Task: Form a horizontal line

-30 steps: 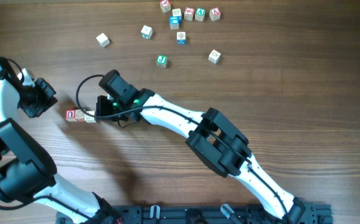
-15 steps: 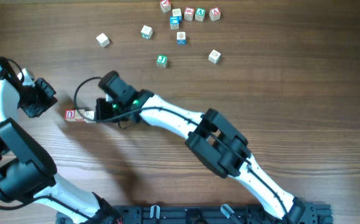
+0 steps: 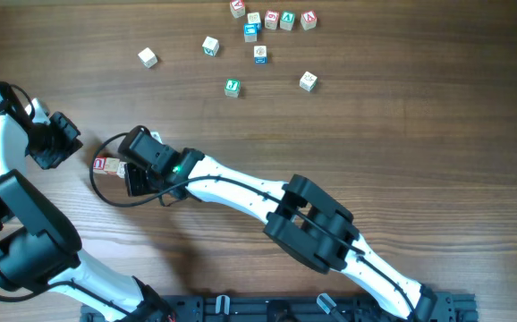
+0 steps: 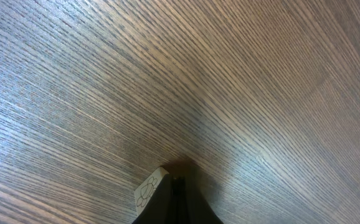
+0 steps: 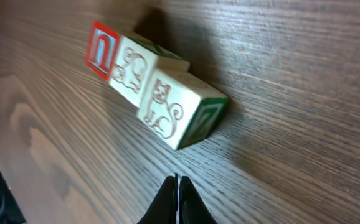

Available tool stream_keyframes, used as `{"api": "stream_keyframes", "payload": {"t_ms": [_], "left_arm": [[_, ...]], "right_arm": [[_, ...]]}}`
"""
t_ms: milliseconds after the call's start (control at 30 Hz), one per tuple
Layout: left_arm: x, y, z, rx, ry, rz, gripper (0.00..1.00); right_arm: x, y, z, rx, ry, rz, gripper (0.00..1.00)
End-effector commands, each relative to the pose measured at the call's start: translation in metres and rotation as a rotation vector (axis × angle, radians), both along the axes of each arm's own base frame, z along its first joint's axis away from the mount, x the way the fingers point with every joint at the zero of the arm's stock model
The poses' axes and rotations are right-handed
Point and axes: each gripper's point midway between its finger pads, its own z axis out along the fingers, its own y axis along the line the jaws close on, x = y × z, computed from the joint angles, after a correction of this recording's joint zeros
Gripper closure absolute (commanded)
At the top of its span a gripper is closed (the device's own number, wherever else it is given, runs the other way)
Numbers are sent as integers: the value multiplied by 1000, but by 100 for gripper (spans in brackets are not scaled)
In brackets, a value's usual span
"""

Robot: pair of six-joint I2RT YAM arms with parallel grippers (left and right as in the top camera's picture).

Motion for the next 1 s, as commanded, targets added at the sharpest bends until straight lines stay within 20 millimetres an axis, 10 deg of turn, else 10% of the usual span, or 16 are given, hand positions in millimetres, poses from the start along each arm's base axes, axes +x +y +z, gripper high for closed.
{"api": "stream_keyframes", "payload": {"t_ms": [0,967], "left_arm": [[4,3,7,8,-28,-14,96],[5,3,7,8,-29,-13,96]], "right_arm": [[-1,8,28,52,-19,4,95],[-15,28,3,102,20,21,95]]}}
